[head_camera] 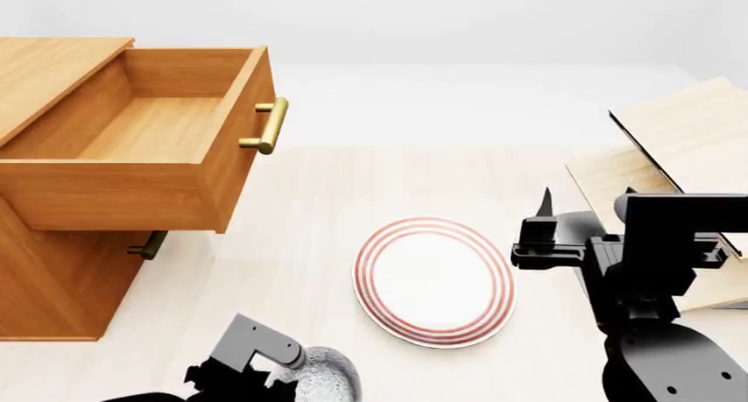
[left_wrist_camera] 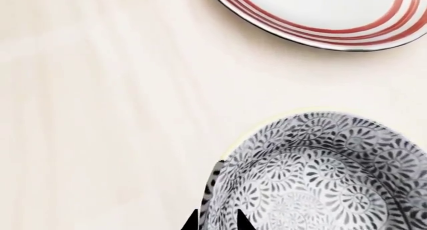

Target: Open the top drawer of the cabinet and put the bowl in it.

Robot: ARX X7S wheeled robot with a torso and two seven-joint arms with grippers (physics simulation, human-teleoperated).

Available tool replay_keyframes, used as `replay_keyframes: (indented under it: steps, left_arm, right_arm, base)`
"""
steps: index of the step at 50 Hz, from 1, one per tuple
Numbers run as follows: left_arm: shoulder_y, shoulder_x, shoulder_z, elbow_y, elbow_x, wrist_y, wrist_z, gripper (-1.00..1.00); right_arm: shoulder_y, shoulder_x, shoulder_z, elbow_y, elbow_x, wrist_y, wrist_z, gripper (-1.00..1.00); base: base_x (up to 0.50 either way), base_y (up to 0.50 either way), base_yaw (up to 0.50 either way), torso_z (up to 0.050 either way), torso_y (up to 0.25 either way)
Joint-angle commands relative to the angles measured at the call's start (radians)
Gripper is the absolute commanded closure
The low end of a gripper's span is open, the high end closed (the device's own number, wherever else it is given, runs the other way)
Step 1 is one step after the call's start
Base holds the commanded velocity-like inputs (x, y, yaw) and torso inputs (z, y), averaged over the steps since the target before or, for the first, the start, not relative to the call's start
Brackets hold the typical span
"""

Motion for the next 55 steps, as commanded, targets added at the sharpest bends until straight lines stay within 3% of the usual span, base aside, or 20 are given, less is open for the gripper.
replay_keyframes:
  steps: [1, 41, 55]
  left_arm:
    - [0.004, 0.000, -0.001, -0.001, -0.003, -0.004, -0.009, 1.00]
    - [-0.135, -0.031, -0.139, 0.314, -0.191, -0.121, -0.161, 1.00]
    - [-0.315, 0.008, -0.187, 0.447, -0.412, -0.251, -0.301, 1.00]
  right_arm:
    - [-0.002, 0.001, -0.001, -0.001, 0.002, -0.002, 0.004, -1.00]
    - [0.041, 0.016, 0.057, -0.094, 0.063, 0.089, 0.037, -1.00]
    - [0.029, 0.018, 0.107, -0.116, 0.086, 0.098, 0.046, -1.00]
  base:
    - [0.00, 0.00, 0.00, 0.000, 0.000]
    - [0.00, 0.00, 0.00, 0.000, 0.000]
    - [0.00, 0.00, 0.00, 0.000, 0.000]
